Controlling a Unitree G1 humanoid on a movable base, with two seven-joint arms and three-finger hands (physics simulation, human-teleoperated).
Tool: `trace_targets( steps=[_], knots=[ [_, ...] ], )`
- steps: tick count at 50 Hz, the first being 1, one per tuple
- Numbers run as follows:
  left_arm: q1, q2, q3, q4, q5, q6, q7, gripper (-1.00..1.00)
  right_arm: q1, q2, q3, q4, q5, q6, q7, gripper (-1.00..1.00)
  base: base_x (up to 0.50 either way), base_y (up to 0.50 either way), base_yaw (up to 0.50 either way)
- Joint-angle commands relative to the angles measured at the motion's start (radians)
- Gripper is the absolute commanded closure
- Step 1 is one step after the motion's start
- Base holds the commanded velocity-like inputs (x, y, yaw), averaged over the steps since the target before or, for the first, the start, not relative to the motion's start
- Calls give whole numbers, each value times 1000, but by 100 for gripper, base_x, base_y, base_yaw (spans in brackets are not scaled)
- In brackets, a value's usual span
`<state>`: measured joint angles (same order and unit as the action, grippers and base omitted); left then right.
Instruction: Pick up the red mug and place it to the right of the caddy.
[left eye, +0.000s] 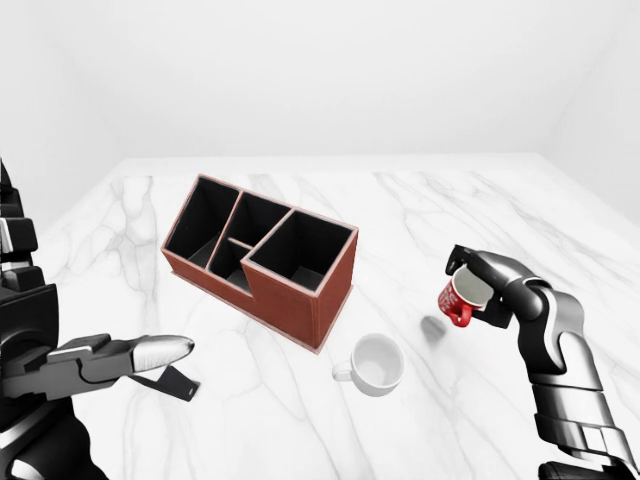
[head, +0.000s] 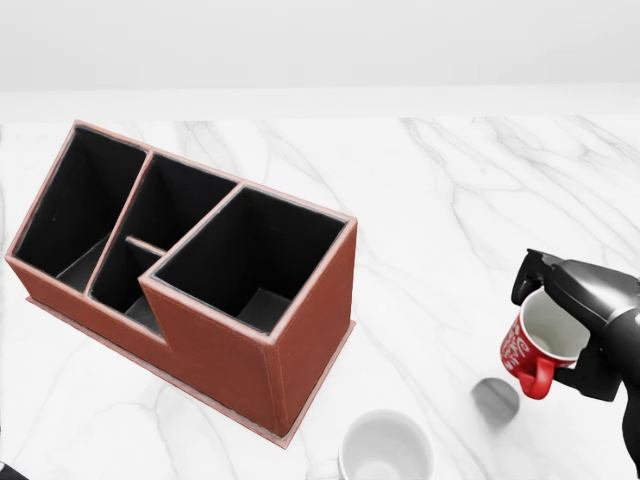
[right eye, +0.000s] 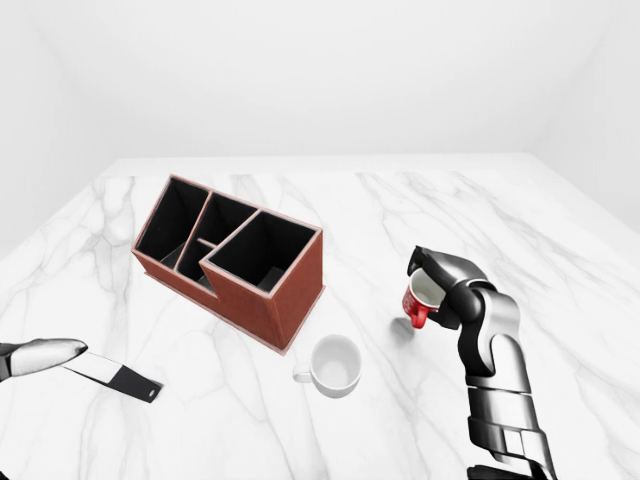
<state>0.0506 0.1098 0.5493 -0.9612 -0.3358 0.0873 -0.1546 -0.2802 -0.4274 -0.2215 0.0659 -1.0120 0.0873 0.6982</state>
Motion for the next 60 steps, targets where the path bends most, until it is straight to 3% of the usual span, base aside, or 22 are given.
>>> trace_targets(
  steps=[1,26,60],
  knots=[
    [-3,7,17,-19,-21,0,7,-100,-91,16,35,-5,-16,0,0,100,0,0,0],
    [-2,10,31,-32,-43,0,11,-100,-233,119,165,203,-59,0,0,100,0,0,0],
    [-4,20,55,-42,-71,0,19,-100,-323,209,231,379,-51,0,0,100,0,0,0]
  ],
)
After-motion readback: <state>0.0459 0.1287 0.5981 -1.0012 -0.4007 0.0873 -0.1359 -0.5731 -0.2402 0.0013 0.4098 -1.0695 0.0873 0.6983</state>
